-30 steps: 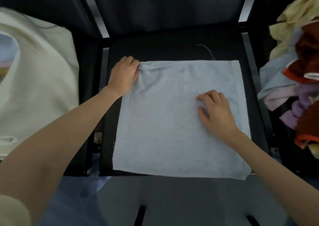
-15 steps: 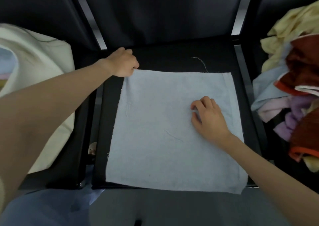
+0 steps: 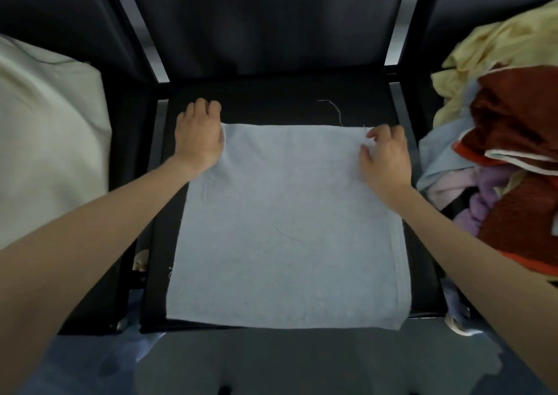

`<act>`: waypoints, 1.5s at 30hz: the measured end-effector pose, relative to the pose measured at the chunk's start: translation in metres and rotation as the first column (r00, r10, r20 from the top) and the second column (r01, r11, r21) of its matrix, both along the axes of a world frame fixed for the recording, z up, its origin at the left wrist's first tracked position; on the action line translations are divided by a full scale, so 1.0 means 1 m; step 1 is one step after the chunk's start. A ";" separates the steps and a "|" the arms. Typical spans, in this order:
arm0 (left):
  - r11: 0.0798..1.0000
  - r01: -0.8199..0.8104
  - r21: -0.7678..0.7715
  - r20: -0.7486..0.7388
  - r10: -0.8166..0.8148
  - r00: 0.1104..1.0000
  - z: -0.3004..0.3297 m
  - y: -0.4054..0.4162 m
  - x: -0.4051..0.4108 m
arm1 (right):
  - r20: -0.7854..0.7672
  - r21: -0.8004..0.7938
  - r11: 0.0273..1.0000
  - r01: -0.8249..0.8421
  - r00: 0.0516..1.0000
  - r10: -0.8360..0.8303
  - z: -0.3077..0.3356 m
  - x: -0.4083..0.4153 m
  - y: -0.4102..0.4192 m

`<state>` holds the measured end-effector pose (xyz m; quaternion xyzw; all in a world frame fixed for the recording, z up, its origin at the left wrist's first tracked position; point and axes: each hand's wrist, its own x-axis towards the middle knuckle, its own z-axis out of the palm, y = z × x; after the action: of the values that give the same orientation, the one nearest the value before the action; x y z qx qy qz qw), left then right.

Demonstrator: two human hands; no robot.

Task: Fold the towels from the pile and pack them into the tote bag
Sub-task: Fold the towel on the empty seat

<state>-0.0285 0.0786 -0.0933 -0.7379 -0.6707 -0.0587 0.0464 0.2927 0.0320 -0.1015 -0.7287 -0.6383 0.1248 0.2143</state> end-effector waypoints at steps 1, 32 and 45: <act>1.000 -0.026 0.008 0.059 0.025 0.998 -0.004 -0.005 0.005 | -0.015 -0.029 0.998 0.060 0.998 -0.060 0.001 0.005 0.007; 0.972 -0.105 -0.210 0.540 0.205 0.817 0.007 0.005 -0.021 | 0.214 -0.180 0.977 0.111 0.974 -0.072 0.002 0.013 0.041; 0.833 0.085 -0.547 0.359 0.142 0.922 0.063 0.047 -0.025 | 0.202 -0.197 0.975 0.105 0.977 -0.065 0.001 0.015 0.044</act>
<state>-0.0536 0.1259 -0.0304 -0.6832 -0.6657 -0.0056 -0.3002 0.3077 0.0763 -0.1007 -0.7825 -0.6078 0.1094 0.0792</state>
